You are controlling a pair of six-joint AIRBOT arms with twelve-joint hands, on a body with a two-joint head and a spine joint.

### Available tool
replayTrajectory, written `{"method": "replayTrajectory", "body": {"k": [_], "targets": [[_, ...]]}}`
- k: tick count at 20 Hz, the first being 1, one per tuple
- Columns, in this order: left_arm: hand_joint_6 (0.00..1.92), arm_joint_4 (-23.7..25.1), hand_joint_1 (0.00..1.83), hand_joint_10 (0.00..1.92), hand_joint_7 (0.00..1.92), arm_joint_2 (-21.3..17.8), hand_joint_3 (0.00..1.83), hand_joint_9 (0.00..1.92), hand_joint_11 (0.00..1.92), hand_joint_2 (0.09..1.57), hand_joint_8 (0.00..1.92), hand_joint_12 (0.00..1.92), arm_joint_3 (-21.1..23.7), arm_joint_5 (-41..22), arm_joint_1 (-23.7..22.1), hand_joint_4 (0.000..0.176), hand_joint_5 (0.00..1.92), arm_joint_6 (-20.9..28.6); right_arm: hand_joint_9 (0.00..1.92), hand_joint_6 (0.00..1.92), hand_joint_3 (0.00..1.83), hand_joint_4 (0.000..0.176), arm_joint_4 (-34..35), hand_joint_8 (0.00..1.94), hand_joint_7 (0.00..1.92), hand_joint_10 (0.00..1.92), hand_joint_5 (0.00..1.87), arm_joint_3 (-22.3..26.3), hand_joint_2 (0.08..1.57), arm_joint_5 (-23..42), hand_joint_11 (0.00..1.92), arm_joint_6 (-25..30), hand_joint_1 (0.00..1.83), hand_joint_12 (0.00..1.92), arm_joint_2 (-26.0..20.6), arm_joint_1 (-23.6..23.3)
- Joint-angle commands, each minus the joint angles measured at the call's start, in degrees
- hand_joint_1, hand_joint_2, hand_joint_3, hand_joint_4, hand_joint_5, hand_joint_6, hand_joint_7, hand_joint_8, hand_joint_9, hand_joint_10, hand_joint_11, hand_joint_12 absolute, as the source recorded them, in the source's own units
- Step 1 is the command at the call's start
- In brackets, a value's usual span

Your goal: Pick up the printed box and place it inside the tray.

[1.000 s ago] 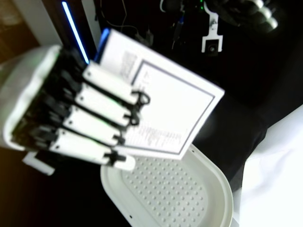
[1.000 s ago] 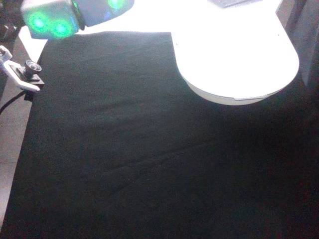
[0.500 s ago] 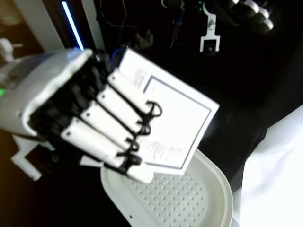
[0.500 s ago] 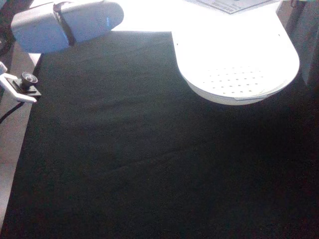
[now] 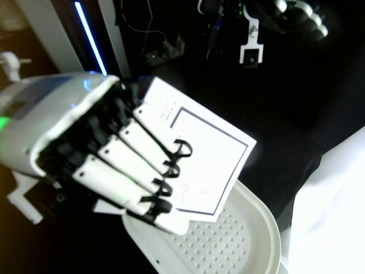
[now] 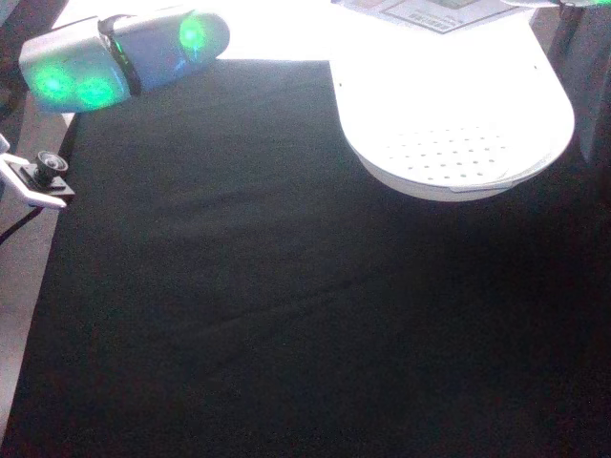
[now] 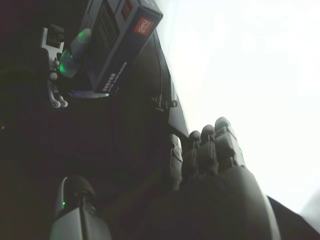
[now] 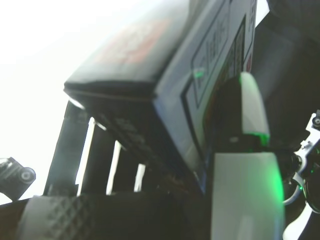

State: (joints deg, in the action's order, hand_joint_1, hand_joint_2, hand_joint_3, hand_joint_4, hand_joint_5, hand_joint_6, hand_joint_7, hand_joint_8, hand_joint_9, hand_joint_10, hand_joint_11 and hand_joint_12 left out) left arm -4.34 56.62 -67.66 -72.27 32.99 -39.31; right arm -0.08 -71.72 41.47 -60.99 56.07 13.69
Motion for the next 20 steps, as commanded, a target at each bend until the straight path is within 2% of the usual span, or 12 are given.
{"method": "replayTrajectory", "body": {"k": [1,2,3,4,5,6,9,10,12,13,14,20], "targets": [[0.00,-0.75,0.30,0.00,0.09,-0.16,0.00,0.00,0.00,0.89,0.01,0.00,0.18,-6.90,-0.25,0.013,0.12,0.33,0.74,0.29,0.00,0.000,0.48,0.35,0.92,0.66,0.74,0.18,0.95,6.91,0.49,-0.29,0.98,1.29,-0.39,-1.12],[0.00,-0.77,0.28,0.00,0.08,-0.15,0.00,0.00,0.00,0.90,0.01,0.00,0.18,-6.85,-0.22,0.025,0.11,0.33,0.49,0.06,0.00,0.088,0.48,0.07,0.53,0.27,0.33,0.17,0.80,6.91,0.19,-0.29,0.71,1.17,-0.39,-1.12],[0.00,-0.76,0.27,0.00,0.07,-0.14,0.00,0.00,0.00,0.90,0.00,0.00,0.19,-6.74,-0.21,0.028,0.06,0.34,0.34,0.01,0.00,0.158,0.48,0.01,0.34,0.11,0.11,0.18,0.72,6.91,0.04,-0.29,0.61,1.07,-0.39,-1.12],[0.00,-0.75,0.27,0.00,0.07,-0.14,0.00,0.00,0.00,0.90,0.00,0.00,0.22,-6.65,-0.19,0.035,0.05,0.34,0.19,0.00,0.00,0.172,0.48,0.01,0.14,0.02,0.02,0.18,0.68,6.90,0.01,-0.29,0.54,0.84,-0.39,-1.12],[0.01,-0.75,0.29,0.00,0.08,-0.12,0.00,0.00,0.00,0.89,0.01,0.00,0.23,-6.59,-0.17,0.065,0.07,0.33,0.10,0.00,0.00,0.175,0.48,0.01,0.05,0.02,0.00,0.20,0.68,6.90,0.00,-0.29,0.56,0.58,-0.39,-1.12],[0.01,-0.75,0.30,0.00,0.10,-0.10,0.00,0.00,0.00,0.89,0.01,0.00,0.23,-6.60,-0.15,0.089,0.09,0.33,0.06,0.00,0.00,0.176,0.48,0.00,0.01,0.01,0.00,0.20,0.68,6.90,0.00,-0.29,0.56,0.40,-0.39,-1.12],[0.03,-0.79,0.33,0.00,0.13,0.01,0.00,0.00,0.00,0.87,0.01,0.00,0.24,-6.86,0.19,0.092,0.14,0.34,0.03,0.00,0.00,0.176,0.48,0.00,0.00,0.00,0.00,0.33,0.67,6.88,0.00,-0.28,0.57,0.36,-0.39,-1.12],[0.03,-0.90,0.33,0.00,0.10,0.01,0.00,0.00,0.00,0.87,0.00,0.00,0.28,-6.93,0.35,0.106,0.16,0.35,0.04,0.00,0.00,0.176,0.48,0.00,0.00,0.00,0.00,0.36,0.67,6.88,0.00,-0.28,0.58,0.43,-0.39,-1.12],[0.00,-1.18,0.29,0.00,0.05,0.01,0.00,0.00,0.00,0.88,0.00,0.00,0.30,-6.98,0.54,0.115,0.03,0.35,0.04,0.00,0.00,0.176,0.47,0.00,0.00,0.00,0.00,0.44,0.66,6.88,0.00,-0.28,0.60,0.54,-0.39,-1.12],[0.01,-1.24,0.31,0.00,0.05,0.01,0.00,0.00,0.00,0.88,0.00,0.00,0.30,-7.02,0.62,0.114,0.03,0.35,0.04,0.00,0.00,0.176,0.47,0.00,0.00,0.00,0.00,0.45,0.66,6.88,0.00,-0.28,0.60,0.59,-0.39,-1.12],[0.01,-1.25,0.30,0.00,0.06,0.01,0.00,0.00,0.00,0.87,0.00,0.00,0.30,-7.03,0.65,0.123,0.04,0.35,0.05,0.00,0.00,0.176,0.47,0.00,0.00,0.00,0.00,0.54,0.65,6.89,0.00,-0.28,0.58,0.64,-0.39,-1.12],[0.02,-1.53,0.32,0.00,0.10,0.00,0.00,0.00,0.00,0.85,0.00,0.00,0.46,-7.29,1.21,0.131,0.17,0.38,0.05,0.00,0.00,0.176,0.47,0.00,0.00,0.00,0.00,0.95,0.66,6.92,0.00,-0.28,0.59,0.72,-0.39,-1.12]]}}
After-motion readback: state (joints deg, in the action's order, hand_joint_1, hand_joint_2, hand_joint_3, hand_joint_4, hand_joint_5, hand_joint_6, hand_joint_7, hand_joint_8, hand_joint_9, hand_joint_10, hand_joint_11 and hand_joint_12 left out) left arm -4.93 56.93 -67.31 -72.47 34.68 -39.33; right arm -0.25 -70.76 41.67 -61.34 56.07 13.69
